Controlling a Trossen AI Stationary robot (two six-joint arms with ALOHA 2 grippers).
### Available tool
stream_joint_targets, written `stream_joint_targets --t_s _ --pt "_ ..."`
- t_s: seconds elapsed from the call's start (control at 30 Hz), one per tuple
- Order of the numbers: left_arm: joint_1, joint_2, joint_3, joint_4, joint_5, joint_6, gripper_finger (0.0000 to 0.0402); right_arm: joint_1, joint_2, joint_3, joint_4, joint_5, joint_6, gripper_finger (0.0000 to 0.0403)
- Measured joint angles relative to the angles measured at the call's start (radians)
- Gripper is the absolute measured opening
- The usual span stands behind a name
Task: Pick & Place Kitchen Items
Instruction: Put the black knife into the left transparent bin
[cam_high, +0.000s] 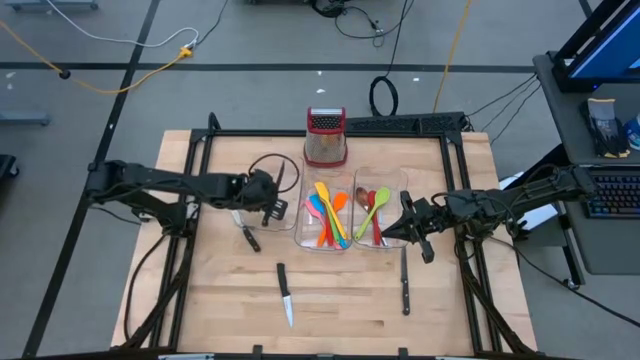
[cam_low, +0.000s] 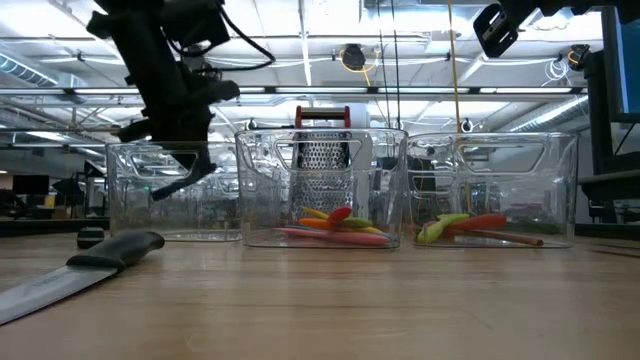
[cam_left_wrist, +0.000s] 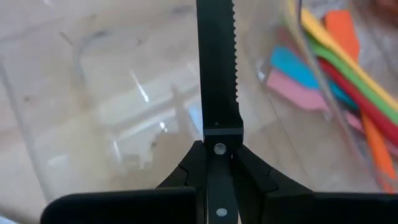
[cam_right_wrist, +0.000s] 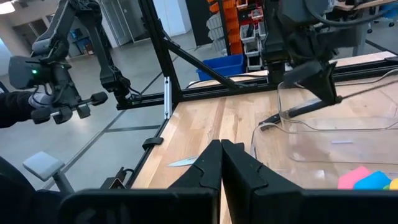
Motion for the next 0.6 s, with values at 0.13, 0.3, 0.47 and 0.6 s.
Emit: stream_joint_targets --t_s 0.13,0.3,0.47,0.6 --pt "0.021 -0.002 0.000 -0.011 0.041 0.030 0.0033 0.000 0.000 0.000 0.001 0.000 0.001 0.0000" --pt "0.039 -0.001 0.000 0.003 0.051 0.068 0.0033 0.000 0.000 0.000 -0.003 0.000 0.020 0.0000" --pt "0.043 0.040 0.000 0.008 0.083 0.084 0.0033 0.000 0.000 0.000 -0.005 0.000 0.027 0.0000" --pt "0.043 0.103 0.000 0.012 0.096 0.106 0.0033 0.000 0.000 0.000 -0.005 0.000 0.027 0.0000"
